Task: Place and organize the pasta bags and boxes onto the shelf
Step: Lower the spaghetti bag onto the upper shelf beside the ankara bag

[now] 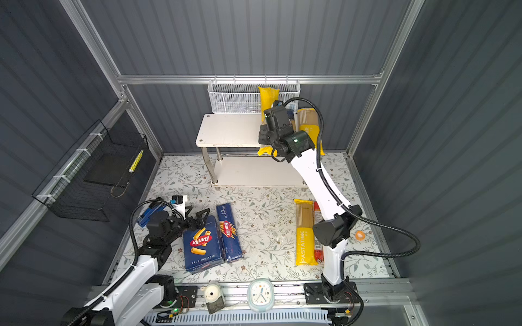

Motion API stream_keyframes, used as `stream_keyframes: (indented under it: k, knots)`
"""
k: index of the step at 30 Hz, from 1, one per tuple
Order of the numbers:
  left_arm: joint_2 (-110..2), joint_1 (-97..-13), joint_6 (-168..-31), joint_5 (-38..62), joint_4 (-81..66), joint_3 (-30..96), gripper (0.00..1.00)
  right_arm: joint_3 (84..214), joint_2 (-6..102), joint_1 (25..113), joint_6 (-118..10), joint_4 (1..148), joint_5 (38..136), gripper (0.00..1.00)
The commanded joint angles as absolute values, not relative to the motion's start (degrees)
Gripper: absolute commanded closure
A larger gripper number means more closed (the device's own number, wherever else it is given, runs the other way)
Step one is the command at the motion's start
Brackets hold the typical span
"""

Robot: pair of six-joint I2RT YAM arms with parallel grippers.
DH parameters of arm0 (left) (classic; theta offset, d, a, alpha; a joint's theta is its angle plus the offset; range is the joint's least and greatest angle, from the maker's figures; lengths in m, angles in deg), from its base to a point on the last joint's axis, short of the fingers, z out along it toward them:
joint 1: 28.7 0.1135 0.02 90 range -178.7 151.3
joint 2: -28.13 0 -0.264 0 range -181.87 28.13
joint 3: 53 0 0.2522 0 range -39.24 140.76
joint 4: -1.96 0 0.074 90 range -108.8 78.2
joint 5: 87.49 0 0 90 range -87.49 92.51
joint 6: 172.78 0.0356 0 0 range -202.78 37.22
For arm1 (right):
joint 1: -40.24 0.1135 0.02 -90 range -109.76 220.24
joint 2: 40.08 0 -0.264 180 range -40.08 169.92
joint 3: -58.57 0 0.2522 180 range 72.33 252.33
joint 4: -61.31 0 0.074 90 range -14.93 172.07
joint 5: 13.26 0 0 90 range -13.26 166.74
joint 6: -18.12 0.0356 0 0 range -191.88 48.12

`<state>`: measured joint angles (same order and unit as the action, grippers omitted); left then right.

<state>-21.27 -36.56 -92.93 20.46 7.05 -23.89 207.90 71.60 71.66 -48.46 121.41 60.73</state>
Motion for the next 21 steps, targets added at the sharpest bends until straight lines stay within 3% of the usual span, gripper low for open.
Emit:
stream_keyframes:
  k: [1,5,21]
  knots:
    - [-21.3,-36.9,-93.4,20.5,6.6,-22.7,0.00,206.0,70.2,70.9,-47.3,113.7,60.3,0.74]
    - [-21.2,-36.9,-93.4,20.5,6.6,-22.8,0.00,203.5,68.8,70.9,-46.7,112.5,60.4,0.64]
    - [-20.9,-36.9,-93.4,20.4,6.6,-23.0,0.00,200.4,65.4,72.0,-46.9,110.6,59.9,0.59]
